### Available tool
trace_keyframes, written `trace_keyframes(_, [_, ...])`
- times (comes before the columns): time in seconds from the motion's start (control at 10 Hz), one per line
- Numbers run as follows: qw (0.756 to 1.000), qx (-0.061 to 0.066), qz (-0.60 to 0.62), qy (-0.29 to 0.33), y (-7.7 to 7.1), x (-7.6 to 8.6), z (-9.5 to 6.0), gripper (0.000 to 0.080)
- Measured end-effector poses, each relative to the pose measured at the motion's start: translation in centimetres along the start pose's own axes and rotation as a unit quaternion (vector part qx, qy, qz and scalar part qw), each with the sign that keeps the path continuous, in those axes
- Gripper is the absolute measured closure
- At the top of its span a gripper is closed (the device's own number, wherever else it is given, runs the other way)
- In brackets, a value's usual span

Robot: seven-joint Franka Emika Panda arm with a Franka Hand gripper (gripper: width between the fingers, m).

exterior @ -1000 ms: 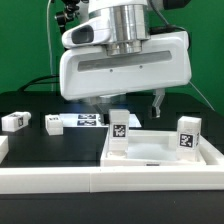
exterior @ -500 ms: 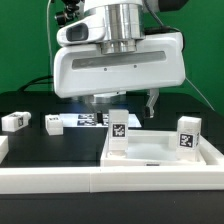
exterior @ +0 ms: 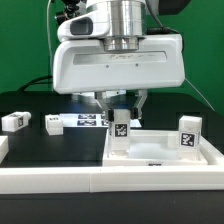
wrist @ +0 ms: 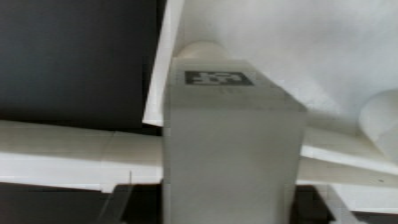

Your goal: Assemble square table

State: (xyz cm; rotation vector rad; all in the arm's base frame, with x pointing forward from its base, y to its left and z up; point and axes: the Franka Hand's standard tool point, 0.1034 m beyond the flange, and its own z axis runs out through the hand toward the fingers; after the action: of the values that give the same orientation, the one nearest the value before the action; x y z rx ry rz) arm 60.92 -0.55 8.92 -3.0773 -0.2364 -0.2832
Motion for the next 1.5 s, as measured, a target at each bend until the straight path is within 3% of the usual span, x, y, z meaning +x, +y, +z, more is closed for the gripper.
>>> trace_keyframes(0.7, [1.0,0.001,0.013,0.0,0.0,0.0,0.0,0.0512])
trace_keyframes(1.0, [0.994,0.006,0.114,0.001,-0.16,0.01,0.02,0.0511])
trace_keyframes(1.2, [0.975,0.013,0.222,0.001,-0.41,-0.17,0.1,0.0511])
trace_keyframes(1.5, [0.934,0.015,0.356,0.023,0.42,-0.02,0.27,0.0511])
